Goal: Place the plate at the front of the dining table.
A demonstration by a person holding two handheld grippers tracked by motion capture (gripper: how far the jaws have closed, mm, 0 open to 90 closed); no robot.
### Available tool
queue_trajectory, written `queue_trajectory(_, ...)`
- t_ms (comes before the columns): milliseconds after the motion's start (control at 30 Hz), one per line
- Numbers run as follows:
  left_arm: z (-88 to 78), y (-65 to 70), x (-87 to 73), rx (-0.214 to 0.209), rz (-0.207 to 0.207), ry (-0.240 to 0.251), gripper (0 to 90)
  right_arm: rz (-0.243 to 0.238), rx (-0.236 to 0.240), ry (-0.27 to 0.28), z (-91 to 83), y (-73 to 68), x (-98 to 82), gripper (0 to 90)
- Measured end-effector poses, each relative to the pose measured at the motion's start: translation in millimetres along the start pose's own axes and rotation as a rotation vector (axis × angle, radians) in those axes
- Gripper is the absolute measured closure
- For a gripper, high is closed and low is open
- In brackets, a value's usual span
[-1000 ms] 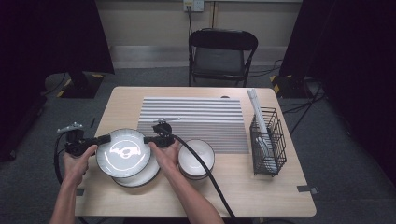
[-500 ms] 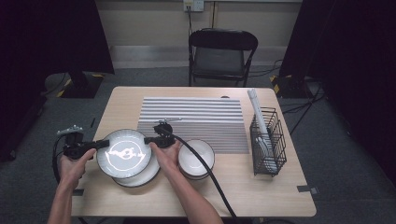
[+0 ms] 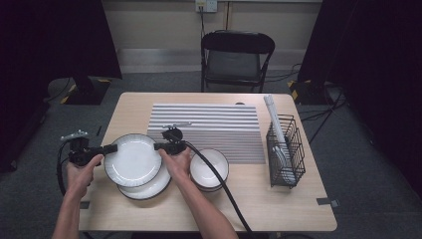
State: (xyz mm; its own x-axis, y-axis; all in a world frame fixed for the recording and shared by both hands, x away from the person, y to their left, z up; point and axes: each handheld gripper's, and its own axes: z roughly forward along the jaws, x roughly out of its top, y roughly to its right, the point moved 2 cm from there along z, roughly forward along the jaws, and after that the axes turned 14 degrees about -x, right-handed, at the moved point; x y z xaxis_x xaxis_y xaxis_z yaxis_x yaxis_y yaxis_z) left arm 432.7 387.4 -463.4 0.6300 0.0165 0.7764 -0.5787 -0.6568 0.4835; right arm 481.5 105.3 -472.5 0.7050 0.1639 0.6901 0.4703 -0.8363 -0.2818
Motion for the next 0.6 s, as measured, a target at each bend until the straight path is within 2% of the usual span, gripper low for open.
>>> queue_trajectory(167,1.0,-1.2,-0.8,0.009,0.001,-0.008,82.9,0.013,0.003,-0.001,1.5,1.7,-1.0,85.3)
queue_trajectory(300,0.1,2.8,-2.7,0.026,0.009,-0.031,77.4,0.022,0.013,-0.002,1.4,3.1,-1.2,85.7)
queue_trajectory(533,-4.8,3.9,-7.2,0.019,-0.018,-0.041,80.1,0.021,0.015,0.004,1.6,3.5,-1.6,85.6)
queue_trajectory(600,-3.8,4.0,-6.5,0.019,-0.005,-0.039,80.3,0.02,0.016,0.003,1.6,3.7,-1.5,85.6)
